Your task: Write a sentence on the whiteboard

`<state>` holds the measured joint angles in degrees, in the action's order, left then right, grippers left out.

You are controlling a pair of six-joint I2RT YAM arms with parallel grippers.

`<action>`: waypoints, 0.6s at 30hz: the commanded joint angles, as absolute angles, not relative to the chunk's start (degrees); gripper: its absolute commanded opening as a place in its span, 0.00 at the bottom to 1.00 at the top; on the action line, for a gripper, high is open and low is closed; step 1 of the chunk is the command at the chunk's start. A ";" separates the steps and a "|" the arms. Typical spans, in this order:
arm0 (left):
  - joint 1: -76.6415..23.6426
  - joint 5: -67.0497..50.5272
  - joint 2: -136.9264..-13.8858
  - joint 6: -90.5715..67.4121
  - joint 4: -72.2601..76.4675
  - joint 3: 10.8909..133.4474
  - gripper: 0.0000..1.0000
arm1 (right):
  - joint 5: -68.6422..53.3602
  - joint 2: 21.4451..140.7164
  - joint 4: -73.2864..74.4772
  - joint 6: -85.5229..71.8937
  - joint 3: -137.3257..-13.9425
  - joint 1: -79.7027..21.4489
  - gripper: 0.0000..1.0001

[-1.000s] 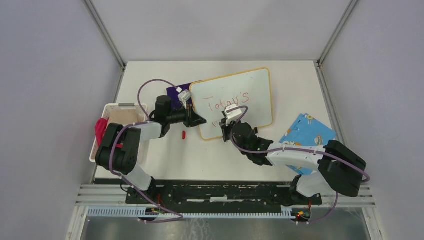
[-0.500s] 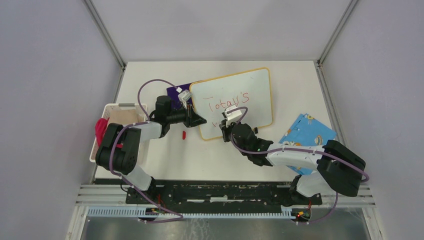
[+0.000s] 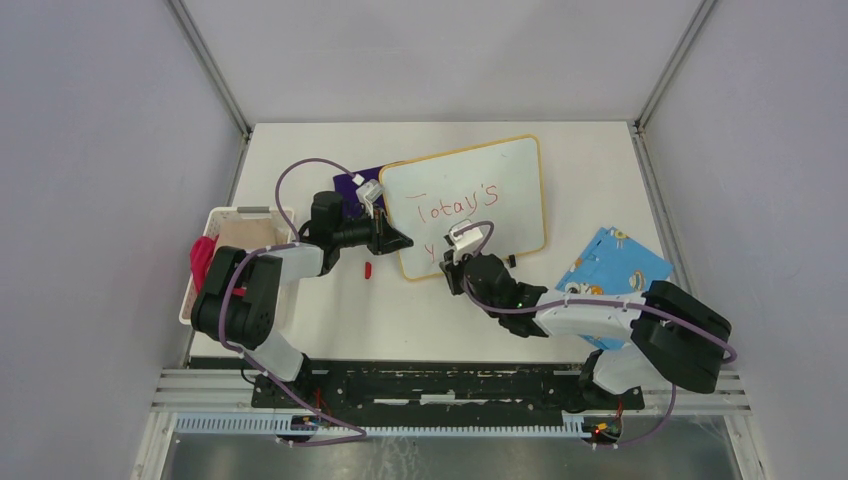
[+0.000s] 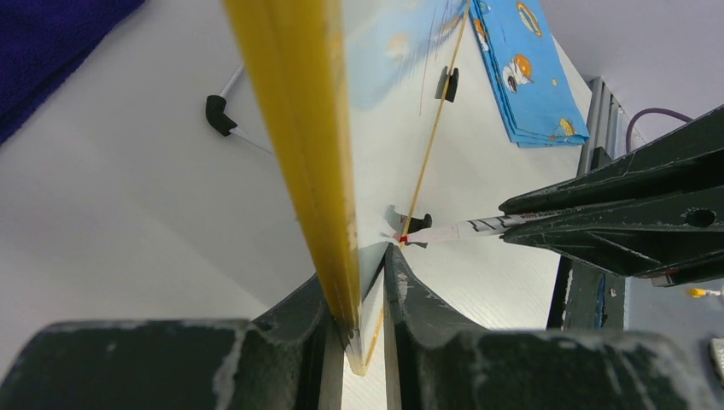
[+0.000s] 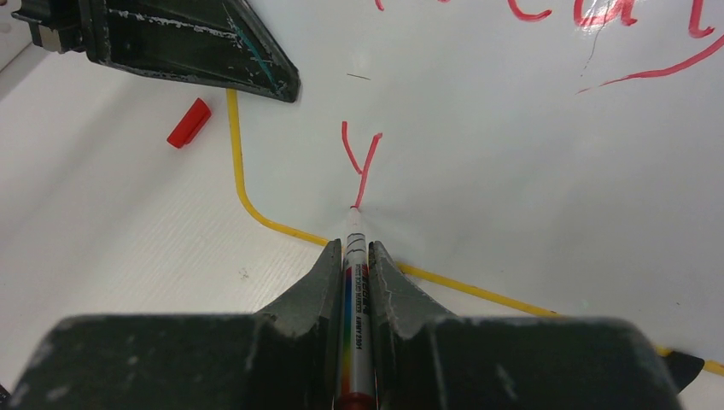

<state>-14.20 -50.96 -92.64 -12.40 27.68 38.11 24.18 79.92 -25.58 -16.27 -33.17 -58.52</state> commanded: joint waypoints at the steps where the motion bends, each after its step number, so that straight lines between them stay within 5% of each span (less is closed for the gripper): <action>1: -14.99 -40.90 -95.13 -6.42 21.37 37.65 0.02 | 22.46 80.90 -27.49 -17.09 -34.06 -59.45 0.00; 18: -15.12 -40.71 -95.27 -6.23 21.09 37.73 0.02 | 22.44 78.68 -27.86 -16.98 -36.37 -60.18 0.00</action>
<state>-14.28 -50.83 -92.64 -12.38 27.53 38.24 20.78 83.61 -25.61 -16.82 -36.80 -60.40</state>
